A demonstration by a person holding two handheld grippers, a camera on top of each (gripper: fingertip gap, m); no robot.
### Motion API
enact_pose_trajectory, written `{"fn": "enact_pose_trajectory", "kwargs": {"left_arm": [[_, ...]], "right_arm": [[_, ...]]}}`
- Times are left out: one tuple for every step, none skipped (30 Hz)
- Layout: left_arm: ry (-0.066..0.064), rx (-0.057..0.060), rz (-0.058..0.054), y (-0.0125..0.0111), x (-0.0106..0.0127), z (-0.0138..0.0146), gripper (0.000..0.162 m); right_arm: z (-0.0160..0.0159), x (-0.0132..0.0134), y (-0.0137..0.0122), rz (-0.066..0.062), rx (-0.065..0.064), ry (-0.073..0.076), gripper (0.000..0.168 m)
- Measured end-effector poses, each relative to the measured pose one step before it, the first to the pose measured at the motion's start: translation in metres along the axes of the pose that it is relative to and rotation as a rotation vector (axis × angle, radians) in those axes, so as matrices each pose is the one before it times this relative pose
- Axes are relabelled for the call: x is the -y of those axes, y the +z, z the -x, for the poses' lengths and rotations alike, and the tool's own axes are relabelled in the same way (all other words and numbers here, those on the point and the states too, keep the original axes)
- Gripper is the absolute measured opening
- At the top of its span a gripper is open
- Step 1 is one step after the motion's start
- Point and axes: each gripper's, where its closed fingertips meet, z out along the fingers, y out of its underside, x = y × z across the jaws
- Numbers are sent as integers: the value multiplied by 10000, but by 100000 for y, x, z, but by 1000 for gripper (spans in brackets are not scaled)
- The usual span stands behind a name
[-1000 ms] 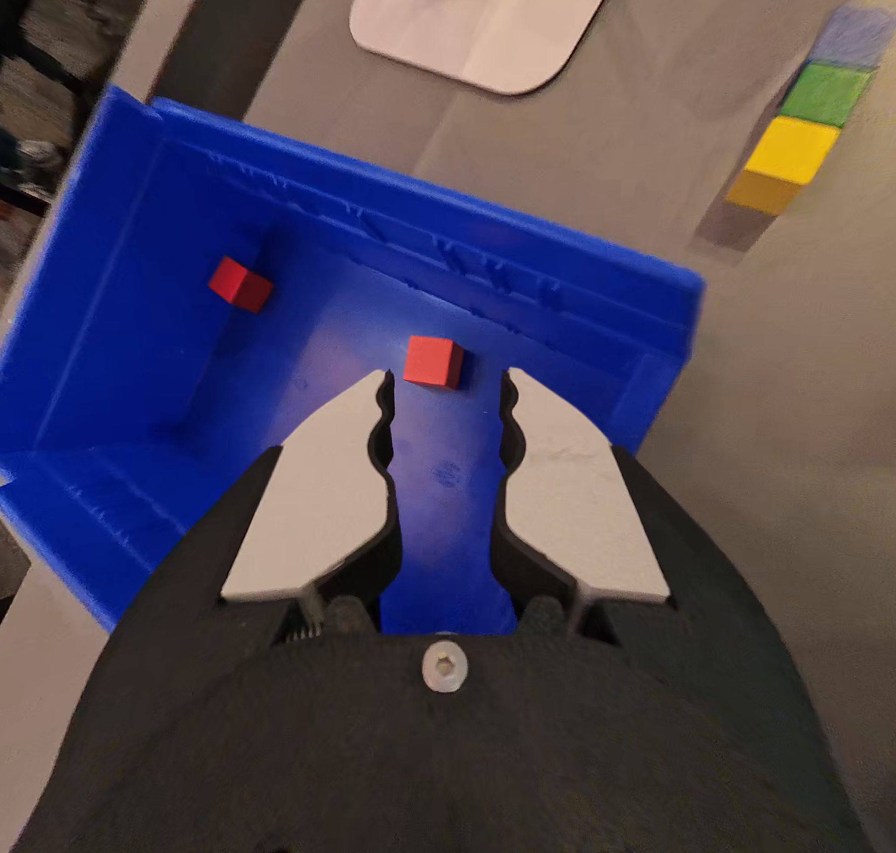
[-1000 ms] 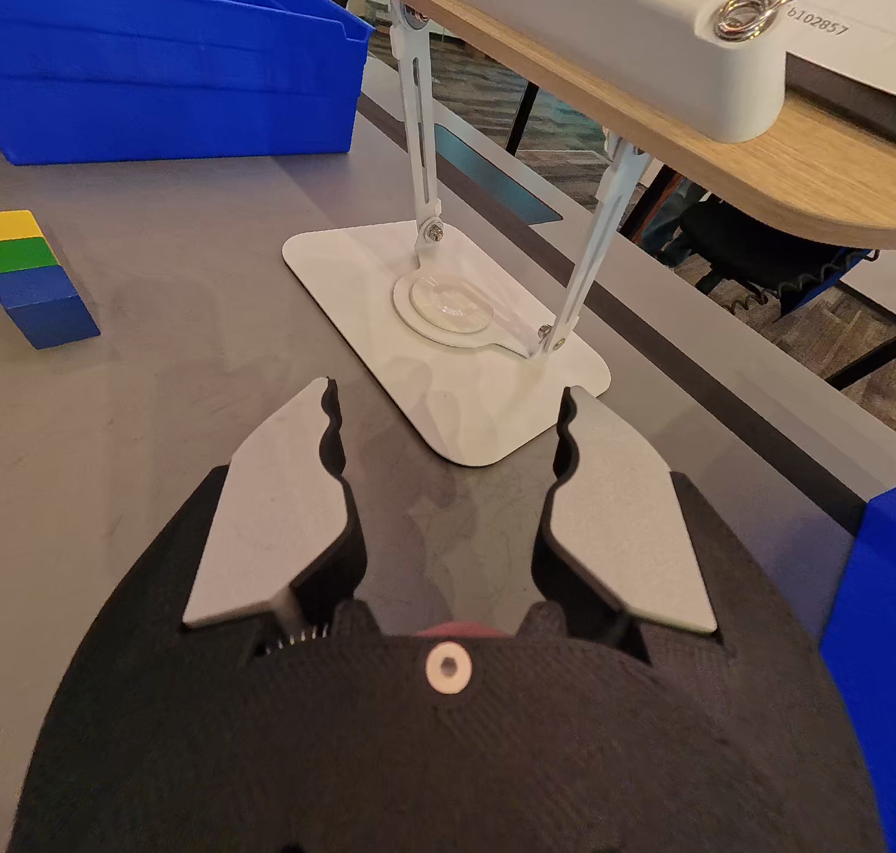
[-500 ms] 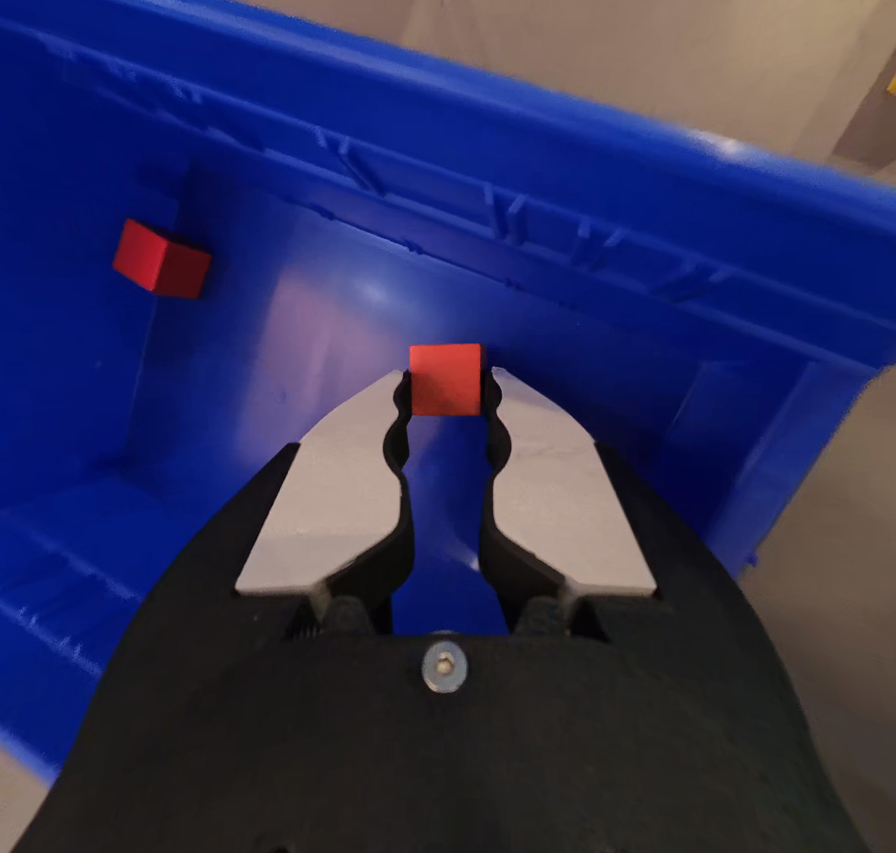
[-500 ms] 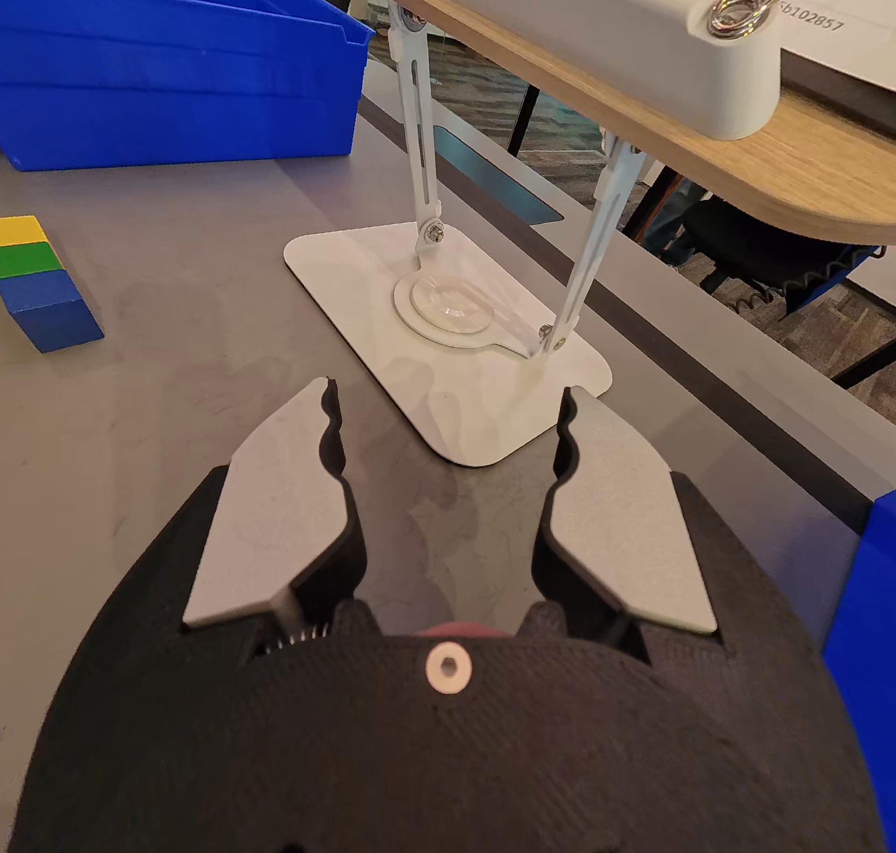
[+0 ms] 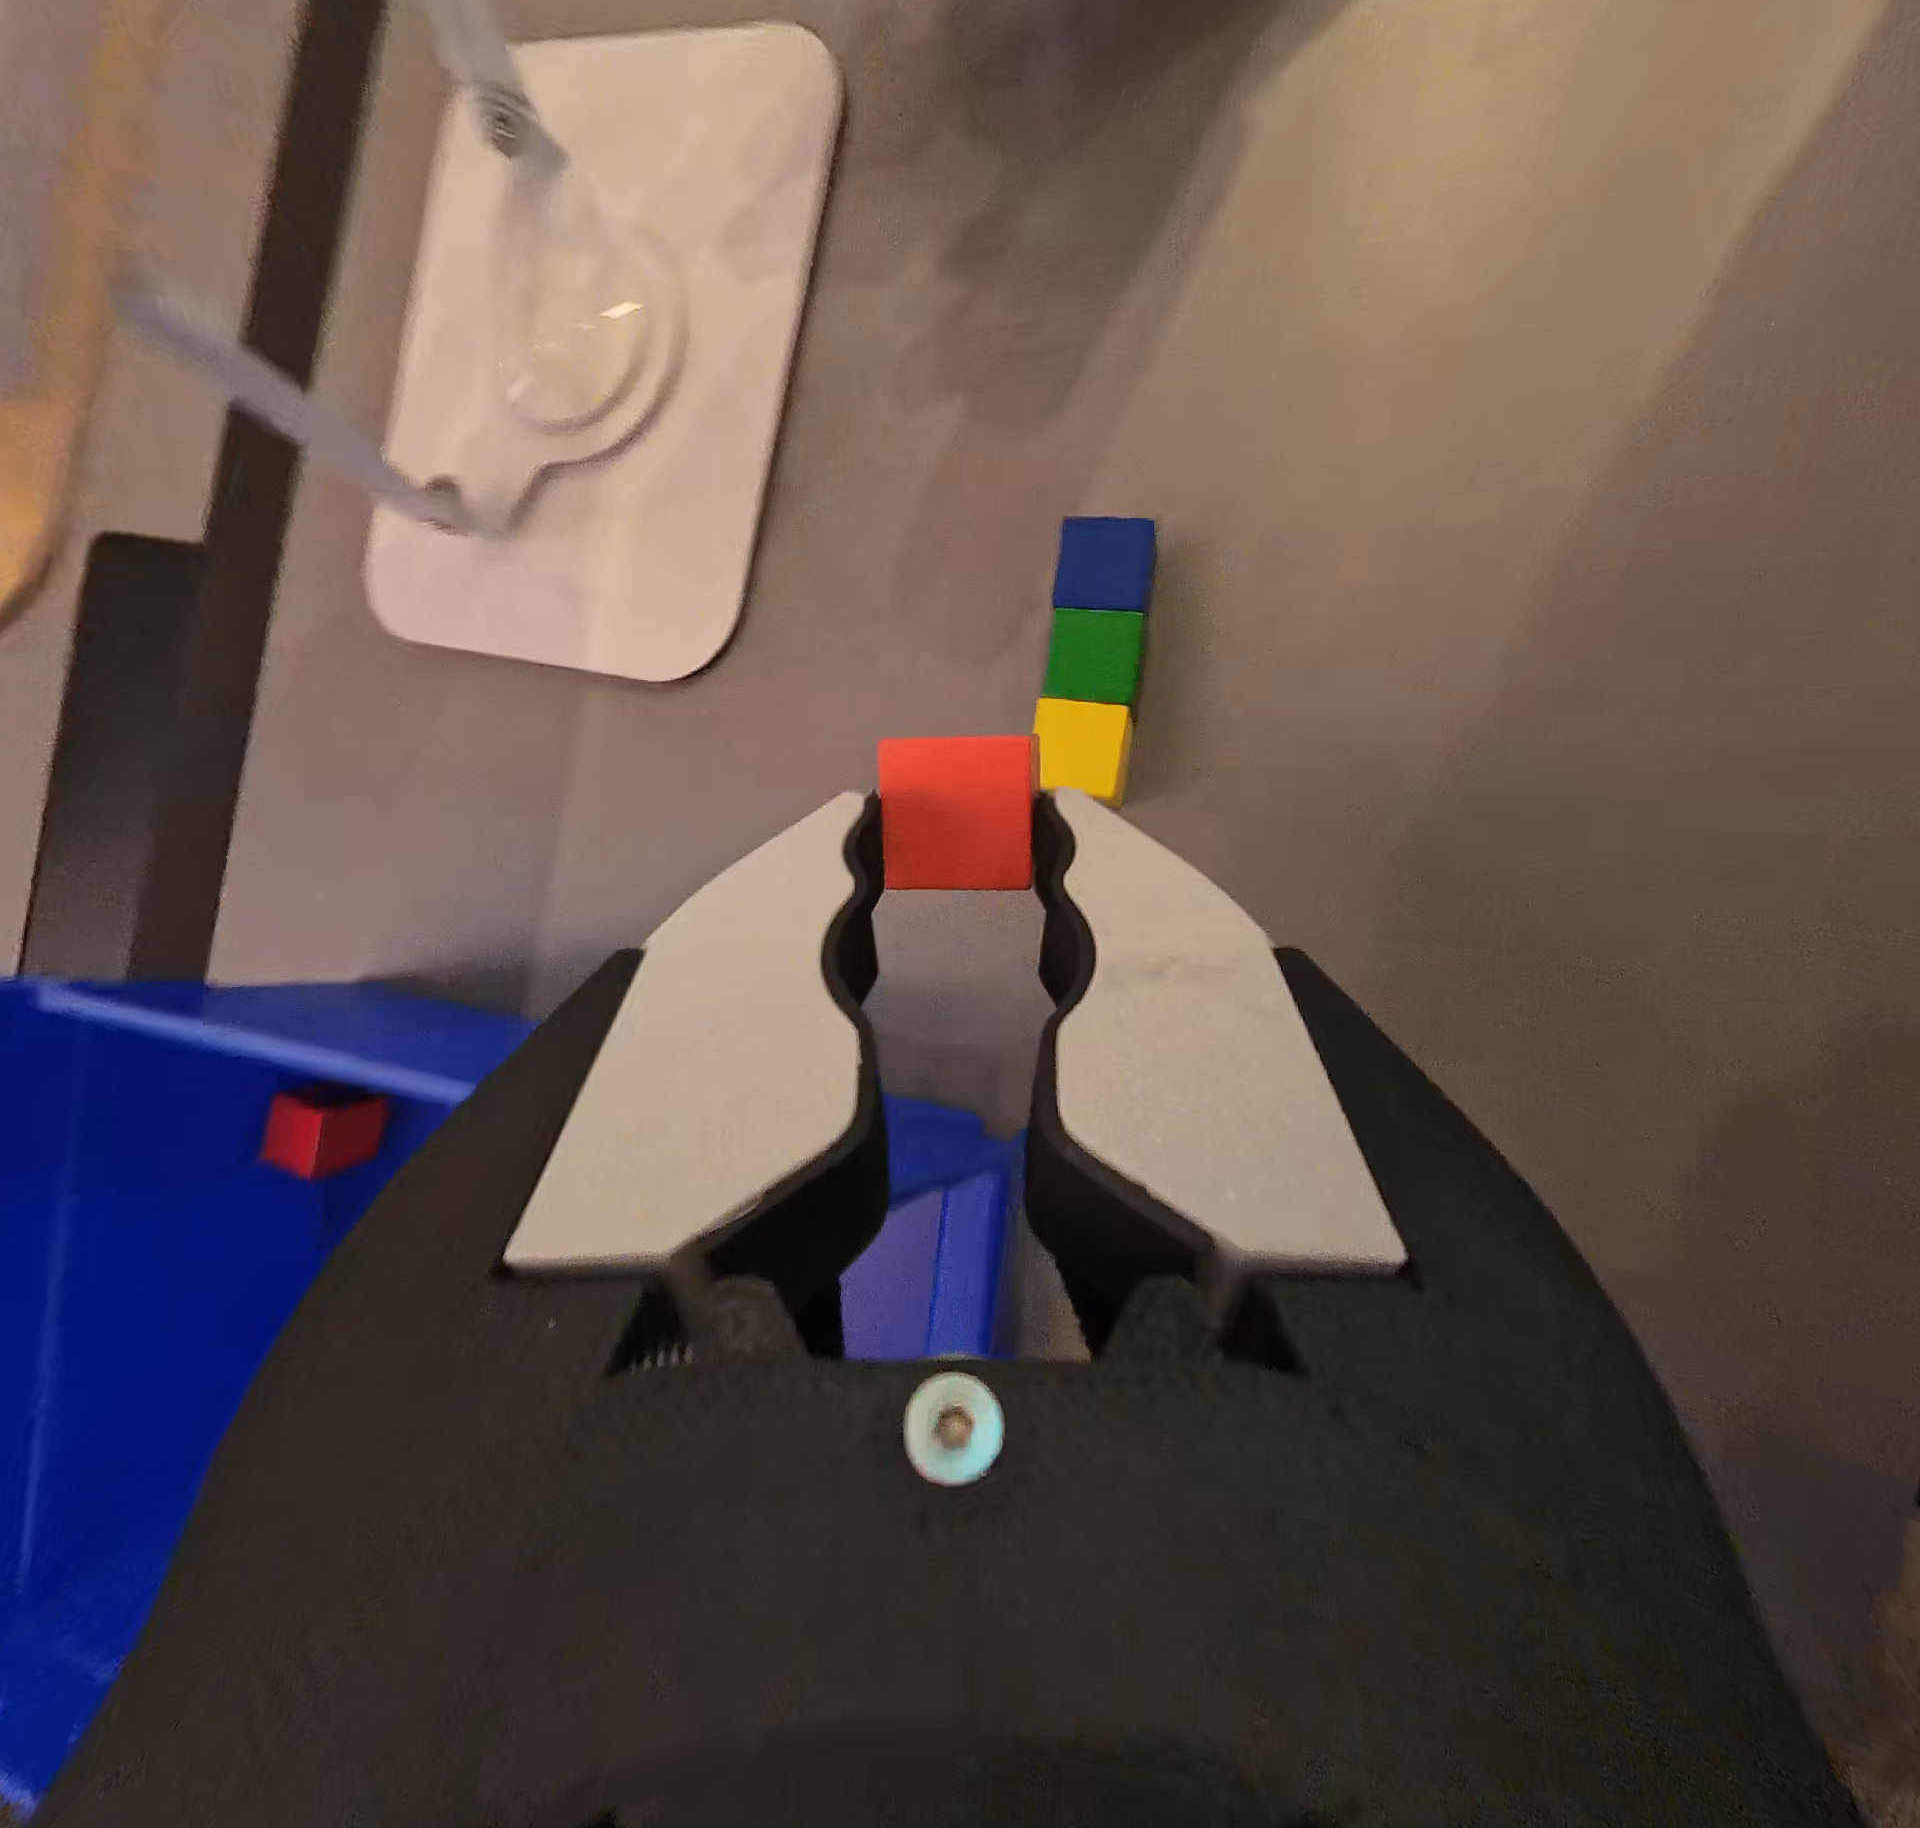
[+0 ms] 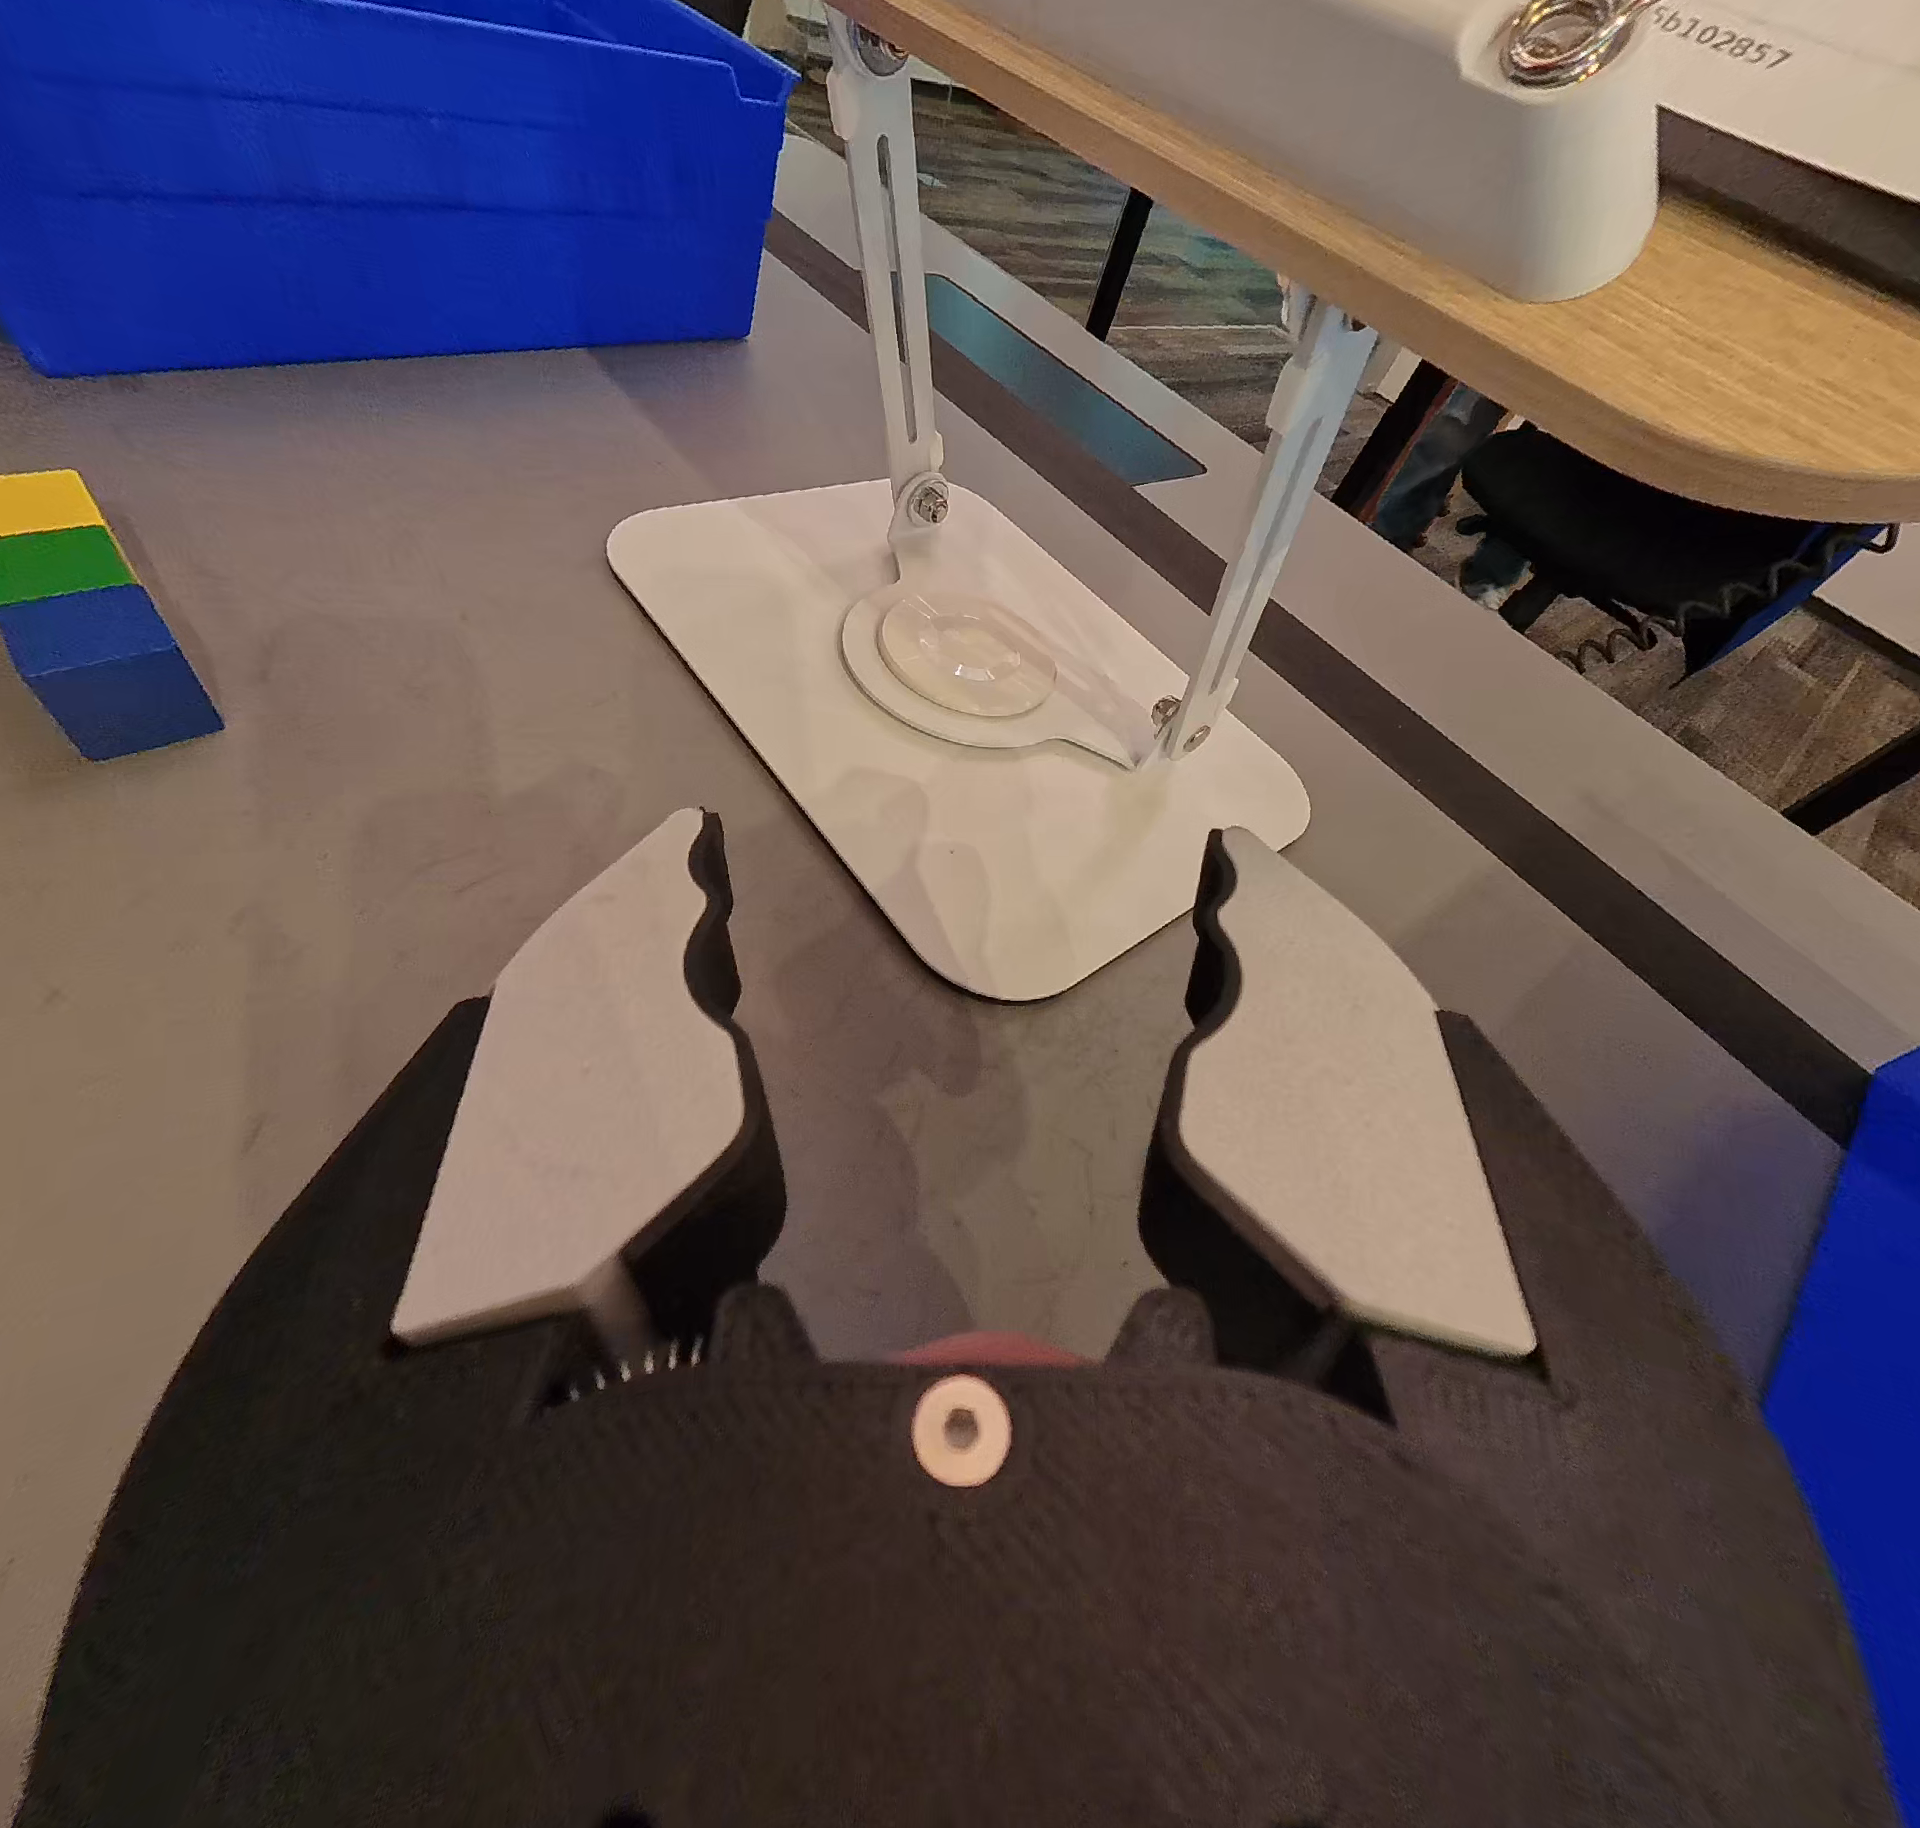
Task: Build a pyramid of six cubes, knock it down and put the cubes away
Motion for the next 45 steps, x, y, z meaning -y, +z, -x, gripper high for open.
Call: {"fn": "enact_pose_trajectory", "kwargs": {"left_arm": [[210,-39,264,1155,-14,-453,27],[50,-225,129,1022,118,-524,27],[51,-256,-9,893,251,-491,27],[80,-181,-61,766,278,-310,27],[65,-172,60,629,81,-235,27],[71,-74,39,466,75,-48,27],[-17,-46,40,353,56,49,27],[-12,-73,85,271,-42,20,27],[59,-1,91,192,-102,92,27],[-8,-49,18,134,-1,1,27],[-60,-70,43,73,-9,-53,27],[5,41,97,9,-94,72,27],[-19,-18,8,-31,0,-21,27],[-82,-167,-47,-44,94,-271,27],[32,-58,32,-8,38,-250,27],[140,92,76,16,13,-127,27],[82,85,105,70,7,-141,27],[54,75,134,116,-19,-134,27],[38,80,71,126,45,-82,27],[38,-10,-3,115,75,-131,27],[102,-60,62,147,-120,-119,27],[57,72,128,173,-309,201,27],[-21,-1,150,187,-403,191,27],[-14,-95,46,153,-285,68,27],[-81,-80,-80,51,-73,97,27],[-69,-16,-129,-67,85,137,27],[3,-47,-51,-93,41,69,27],[80,-106,-7,-33,-38,-52,27],[50,-138,0,24,-58,-112,27],[27,-88,53,53,-105,-58,27],[44,32,86,50,-131,63,27],[25,50,49,59,-78,84,27],[-11,10,-14,38,-3,28,27],[-47,-19,-29,-4,37,-15,27],[-12,-7,-9,-7,4,-8,27],[13,-26,-1,-4,-5,-36,27],[2,-28,1,-14,-5,-36,27],[-26,-9,15,8,-20,11,27],[-20,-24,25,18,-13,-19,27],[17,-15,-10,10,31,-33,27],[3,2,-7,5,9,5,27],[-9,-2,19,5,-21,23,27],[-5,-19,-1,5,6,-16,27],[-1,-55,-22,-7,50,-65,27],[38,-41,23,5,-13,-74,27]], "right_arm": [[19,-5,-5,0,-1,-13,86],[-2,1,-7,-2,-1,-8,86],[12,16,-4,-4,2,-3,86],[8,3,-6,-3,3,-1,86],[2,-4,-2,3,4,-4,86],[18,-12,6,8,5,-10,86],[19,-8,19,9,4,-11,86],[14,-2,4,7,3,-8,86],[19,1,3,2,7,1,86],[26,12,-2,-2,15,12,86],[3,-1,0,0,3,-1,86],[10,-10,13,5,4,-1,86],[-10,-4,3,1,1,2,86],[-4,7,-7,-1,1,7,86],[-13,-2,2,-3,1,10,86],[-4,10,-5,-4,1,8,86],[-6,-2,4,0,2,6,86],[3,-15,8,5,3,3,86],[-1,-7,4,7,4,-1,86],[11,-9,6,3,3,-4,86],[-1,0,0,0,0,-3,86],[0,0,0,0,1,-2,86],[5,4,5,-1,0,-4,86],[3,-6,-3,-3,-1,-5,86],[1,3,-6,-3,-1,-4,86],[10,6,-2,-3,-1,-3,86],[-10,-3,4,0,1,3,86],[-1,-5,-5,1,2,6,86],[0,3,9,-1,2,5,86],[-4,-4,-5,0,2,2,86],[7,2,4,1,0,-2,86],[-1,-11,2,1,0,-4,86],[0,-1,-1,1,1,-1,86],[-1,2,9,0,2,2,86],[3,-1,0,0,0,3,86],[-1,-1,-1,1,0,-1,86],[-4,-3,6,3,2,-2,86],[8,0,2,3,1,-3,86],[1,-12,2,2,0,-2,86],[-3,-3,6,3,2,0,86],[2,-1,-1,1,2,0,86],[-1,3,2,-2,-1,1,86],[-1,1,1,-1,-1,0,86],[-2,-3,-2,2,1,-3,86],[5,1,3,2,0,-4,86]]}}
